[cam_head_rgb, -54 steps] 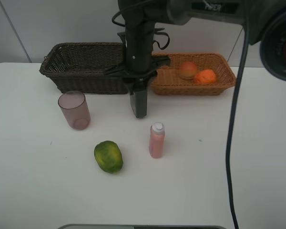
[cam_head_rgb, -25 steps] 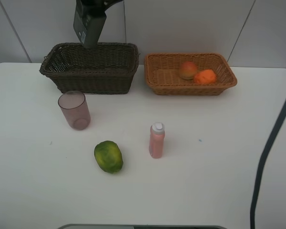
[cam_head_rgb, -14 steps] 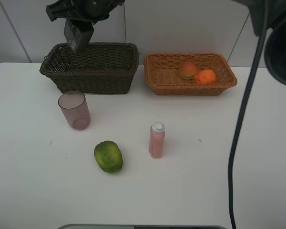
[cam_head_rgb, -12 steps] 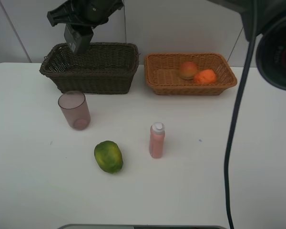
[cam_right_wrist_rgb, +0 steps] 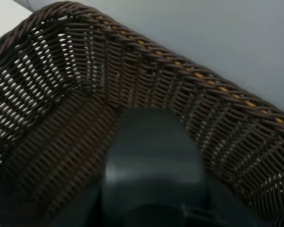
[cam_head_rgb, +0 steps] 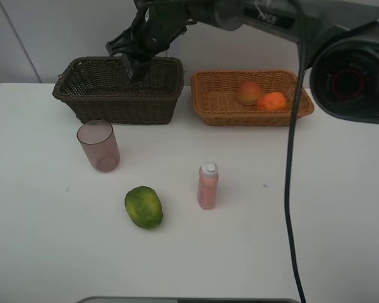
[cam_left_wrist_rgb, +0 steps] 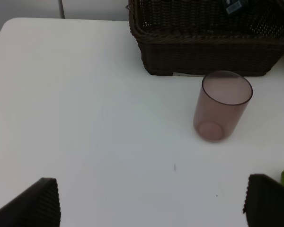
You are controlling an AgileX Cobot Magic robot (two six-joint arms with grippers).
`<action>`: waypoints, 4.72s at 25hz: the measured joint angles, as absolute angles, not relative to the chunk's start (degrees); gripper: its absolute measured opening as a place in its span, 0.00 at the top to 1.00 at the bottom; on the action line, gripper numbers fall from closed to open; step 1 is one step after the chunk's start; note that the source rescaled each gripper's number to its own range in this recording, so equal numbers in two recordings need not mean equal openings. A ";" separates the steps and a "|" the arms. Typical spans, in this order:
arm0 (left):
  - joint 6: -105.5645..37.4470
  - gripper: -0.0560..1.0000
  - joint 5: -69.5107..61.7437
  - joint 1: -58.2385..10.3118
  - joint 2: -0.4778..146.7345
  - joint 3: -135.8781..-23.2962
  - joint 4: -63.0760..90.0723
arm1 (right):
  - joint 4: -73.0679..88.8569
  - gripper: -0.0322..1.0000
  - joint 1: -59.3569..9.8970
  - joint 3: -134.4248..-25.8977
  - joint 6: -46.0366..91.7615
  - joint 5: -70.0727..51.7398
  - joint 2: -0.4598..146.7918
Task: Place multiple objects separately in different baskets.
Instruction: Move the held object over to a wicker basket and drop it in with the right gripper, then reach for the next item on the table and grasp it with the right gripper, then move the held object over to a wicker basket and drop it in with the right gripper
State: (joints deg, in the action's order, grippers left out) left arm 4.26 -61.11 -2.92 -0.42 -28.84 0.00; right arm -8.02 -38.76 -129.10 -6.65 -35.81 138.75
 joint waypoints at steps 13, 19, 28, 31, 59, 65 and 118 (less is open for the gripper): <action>4.26 0.00 -61.11 -2.92 -0.42 -28.84 0.00 | -8.11 0.28 -37.43 -129.14 -7.01 -31.17 142.36; 4.26 0.00 -61.11 -2.92 -0.42 -28.84 0.00 | -7.93 0.05 -37.43 -129.14 -7.01 -32.26 142.29; 4.26 0.00 -61.11 -2.92 -0.42 -28.84 0.00 | -6.89 0.04 -37.48 -129.20 -6.96 -42.91 137.93; 4.26 0.00 -61.11 -2.92 -0.42 -28.84 0.00 | -6.78 0.04 -37.54 -129.20 -6.83 -48.02 135.82; 4.26 0.00 -61.11 -2.92 -0.42 -28.84 0.00 | -7.04 0.04 -40.96 -94.76 -12.26 -65.62 112.58; 4.26 0.00 -61.11 -2.92 -0.42 -28.84 0.00 | -7.04 0.04 -38.84 -78.63 -21.27 -58.01 105.41; 4.26 0.00 -61.11 -2.92 -0.42 -28.84 0.00 | 1.43 0.97 -40.90 -67.95 -27.66 -47.49 110.96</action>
State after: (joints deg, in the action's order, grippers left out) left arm 4.26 -61.11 -2.92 -0.42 -28.84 0.00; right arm 1.43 -40.90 -67.95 -27.66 -47.49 110.96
